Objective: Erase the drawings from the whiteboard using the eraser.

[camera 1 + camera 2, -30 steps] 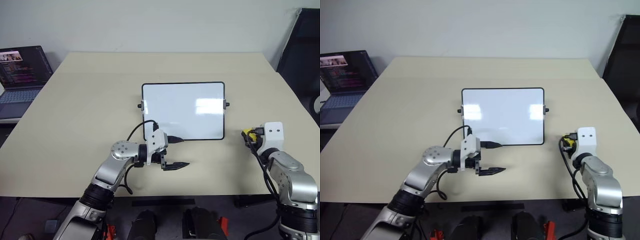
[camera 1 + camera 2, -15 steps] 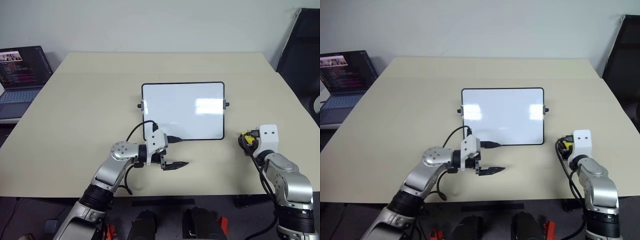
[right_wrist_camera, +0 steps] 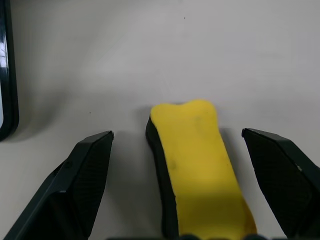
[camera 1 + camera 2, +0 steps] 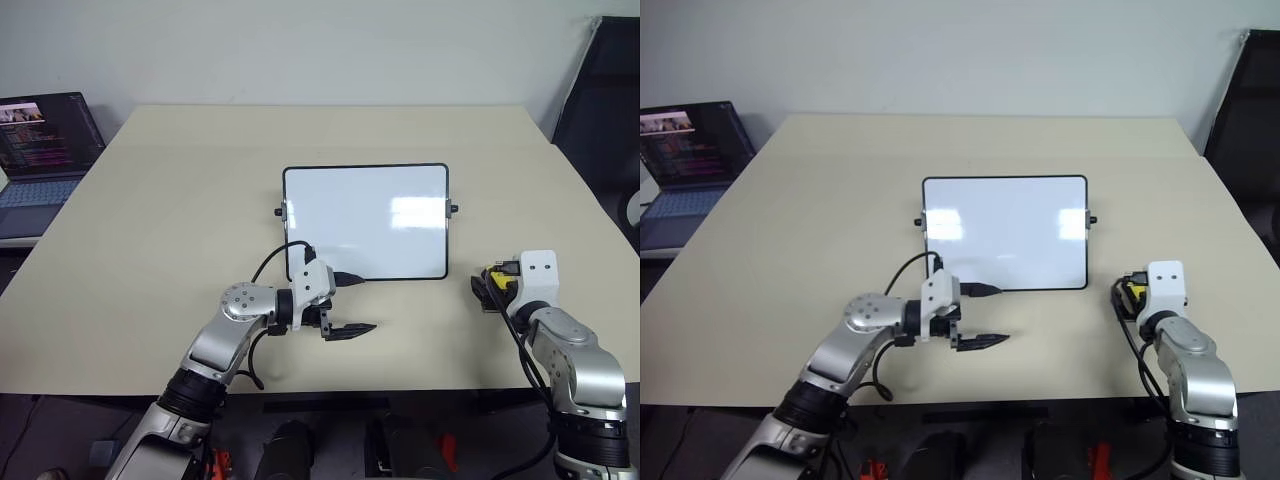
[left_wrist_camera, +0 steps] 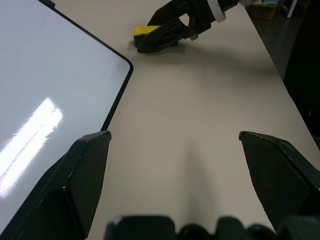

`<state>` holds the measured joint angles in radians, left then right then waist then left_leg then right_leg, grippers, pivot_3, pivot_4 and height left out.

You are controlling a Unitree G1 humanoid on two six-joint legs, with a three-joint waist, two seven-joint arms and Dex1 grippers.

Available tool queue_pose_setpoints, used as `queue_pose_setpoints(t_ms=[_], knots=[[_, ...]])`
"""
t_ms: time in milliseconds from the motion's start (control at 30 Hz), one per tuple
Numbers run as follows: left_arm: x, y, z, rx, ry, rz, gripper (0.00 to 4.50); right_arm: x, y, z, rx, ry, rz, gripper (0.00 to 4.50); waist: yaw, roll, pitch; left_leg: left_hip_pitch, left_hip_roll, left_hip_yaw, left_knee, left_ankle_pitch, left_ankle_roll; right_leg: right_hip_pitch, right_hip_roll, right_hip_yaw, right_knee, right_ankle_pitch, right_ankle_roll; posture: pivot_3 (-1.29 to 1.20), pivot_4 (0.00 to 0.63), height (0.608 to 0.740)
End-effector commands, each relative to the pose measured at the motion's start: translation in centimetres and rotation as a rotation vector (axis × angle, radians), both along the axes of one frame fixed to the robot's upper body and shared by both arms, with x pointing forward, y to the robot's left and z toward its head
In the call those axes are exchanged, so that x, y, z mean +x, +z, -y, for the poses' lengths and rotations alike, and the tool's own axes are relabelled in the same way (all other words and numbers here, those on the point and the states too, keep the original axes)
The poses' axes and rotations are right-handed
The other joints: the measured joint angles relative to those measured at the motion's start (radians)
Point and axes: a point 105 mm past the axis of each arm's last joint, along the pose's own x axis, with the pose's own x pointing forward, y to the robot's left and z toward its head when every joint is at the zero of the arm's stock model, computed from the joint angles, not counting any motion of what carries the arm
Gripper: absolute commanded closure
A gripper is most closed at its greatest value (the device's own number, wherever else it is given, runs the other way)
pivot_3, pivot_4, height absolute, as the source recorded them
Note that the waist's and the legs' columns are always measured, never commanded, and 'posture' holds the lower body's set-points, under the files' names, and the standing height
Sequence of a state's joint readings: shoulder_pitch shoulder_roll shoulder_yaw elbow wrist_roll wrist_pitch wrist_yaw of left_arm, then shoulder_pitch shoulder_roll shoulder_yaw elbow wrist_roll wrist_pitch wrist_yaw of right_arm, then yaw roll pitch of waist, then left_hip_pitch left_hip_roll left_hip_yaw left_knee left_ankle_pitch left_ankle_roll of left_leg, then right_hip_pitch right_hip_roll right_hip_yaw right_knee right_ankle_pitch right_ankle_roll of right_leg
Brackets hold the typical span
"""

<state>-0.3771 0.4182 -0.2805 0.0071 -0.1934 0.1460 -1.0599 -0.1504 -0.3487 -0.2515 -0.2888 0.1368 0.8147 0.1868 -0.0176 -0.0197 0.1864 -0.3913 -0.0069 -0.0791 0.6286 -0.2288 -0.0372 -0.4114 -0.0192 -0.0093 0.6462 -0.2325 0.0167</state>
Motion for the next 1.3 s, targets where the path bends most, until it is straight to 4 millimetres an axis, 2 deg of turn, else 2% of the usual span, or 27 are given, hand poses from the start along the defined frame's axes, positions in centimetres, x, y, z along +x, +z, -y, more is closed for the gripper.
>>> queue_pose_setpoints(t_ms=[33,267,400,567,767,933,1033,1300], knots=[[-0.2,1.2,-0.3,-0.023,0.024,0.043,0.00,-0.1,3.5,0.4,-0.060,-0.012,0.138,0.03,-0.002,0.000,0.000,0.000,0.000,0.000,0.000,0.000,0.000,0.000,0.000,0.000,0.000,0.000,0.000,0.00,0.150,0.740],[0.0,2.1,-2.9,-0.062,0.240,0.063,0.00,-2.4,5.6,-0.1,-0.068,-0.046,0.224,0.03,-0.007,0.000,0.000,0.000,0.001,-0.001,0.000,0.000,0.000,0.000,0.000,0.000,0.000,0.000,0.000,0.00,0.150,0.740],[1.7,2.0,-6.8,-0.098,0.628,0.131,0.00,-4.9,5.6,-0.9,-0.080,-0.057,0.309,0.03,-0.007,0.000,0.000,0.001,0.003,-0.002,0.000,0.000,0.000,0.001,-0.001,0.000,0.000,0.000,0.000,0.00,0.150,0.740],[1.4,1.5,-10.6,-0.126,0.882,0.159,0.00,-7.4,4.7,-2.5,-0.103,-0.076,0.363,0.03,-0.008,0.001,-0.001,0.001,0.005,-0.001,0.000,0.000,0.000,0.001,-0.002,0.001,0.000,0.000,0.000,0.00,0.150,0.740],[-1.6,-0.5,-13.6,-0.087,1.077,0.161,0.00,-10.2,2.1,-3.0,-0.124,-0.109,0.342,0.03,-0.008,0.001,-0.001,0.004,0.007,0.000,0.000,0.000,-0.001,0.003,-0.006,0.003,-0.001,-0.004,-0.006,0.00,0.150,0.740],[-4.1,-0.6,-14.7,-0.069,1.172,0.168,0.00,-11.7,-0.2,-2.9,-0.100,-0.137,0.278,0.03,-0.008,0.001,-0.001,0.004,0.011,-0.001,0.000,-0.001,-0.001,0.002,-0.006,0.002,-0.002,-0.005,-0.009,0.00,0.150,0.740],[-5.5,-0.6,-14.9,-0.039,1.211,0.166,0.00,-11.8,-0.8,-3.1,-0.097,-0.137,0.270,0.03,-0.008,0.001,-0.001,0.006,0.015,0.000,0.000,-0.003,-0.005,0.003,-0.006,0.002,-0.002,-0.007,-0.011,0.00,0.150,0.740],[-5.5,-0.7,-13.8,-0.034,1.212,0.135,0.00,-11.4,-1.9,-2.8,-0.084,-0.135,0.260,0.03,-0.009,0.001,-0.001,0.006,0.016,0.001,0.000,-0.007,-0.013,0.002,-0.005,0.002,-0.003,-0.008,-0.013,0.00,0.150,0.740]])
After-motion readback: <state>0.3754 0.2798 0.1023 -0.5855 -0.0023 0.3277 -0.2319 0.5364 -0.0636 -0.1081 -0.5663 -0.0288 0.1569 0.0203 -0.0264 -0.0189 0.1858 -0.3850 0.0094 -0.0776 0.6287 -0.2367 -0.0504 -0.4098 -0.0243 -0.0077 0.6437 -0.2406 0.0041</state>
